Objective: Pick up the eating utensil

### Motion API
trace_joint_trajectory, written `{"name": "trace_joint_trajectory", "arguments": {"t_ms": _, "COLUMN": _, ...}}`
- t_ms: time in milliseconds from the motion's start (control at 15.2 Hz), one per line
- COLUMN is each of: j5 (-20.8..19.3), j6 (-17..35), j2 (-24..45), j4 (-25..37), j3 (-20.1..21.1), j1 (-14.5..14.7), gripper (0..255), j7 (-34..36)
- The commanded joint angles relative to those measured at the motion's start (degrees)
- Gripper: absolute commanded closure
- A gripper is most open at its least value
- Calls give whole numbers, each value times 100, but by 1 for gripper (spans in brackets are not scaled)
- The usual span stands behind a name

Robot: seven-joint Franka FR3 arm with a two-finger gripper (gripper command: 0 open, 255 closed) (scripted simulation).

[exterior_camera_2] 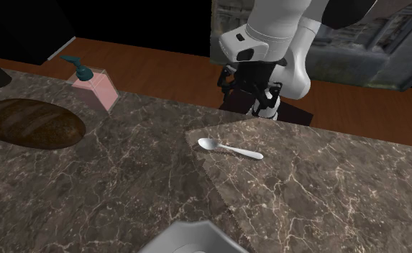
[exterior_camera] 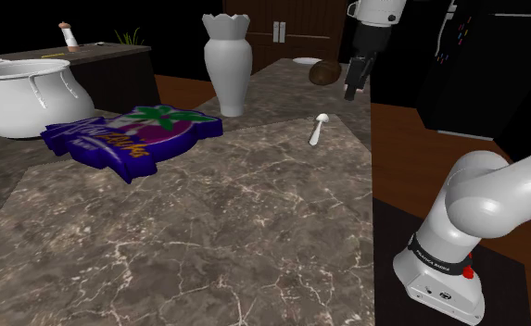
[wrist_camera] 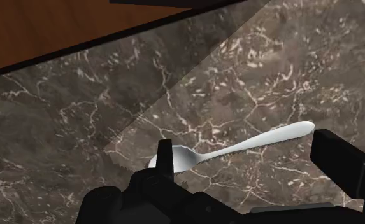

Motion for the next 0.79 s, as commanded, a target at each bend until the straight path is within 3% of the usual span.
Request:
{"name": "trace_joint_trajectory", "arguments": {"t_ms": 0, "j5": 0, "j6": 0, "j2": 0, "j4": 0, "j3": 0, "j1": 0, "gripper": 0, "j7": 0}}
{"name": "trace_joint_trajectory", "arguments": {"t_ms": 594, "j5": -56, "j6": -50, "j2": 2507, "j4": 1187, "j3": -877, "j1": 191, "gripper": 0, "j7": -1680}}
{"name": "trace_joint_trajectory", "arguments": {"t_ms": 726, "j5": -56, "j6": 25, "j2": 2532, "j4": 1122, "j3": -882, "j1": 185, "gripper": 0, "j7": -1696}}
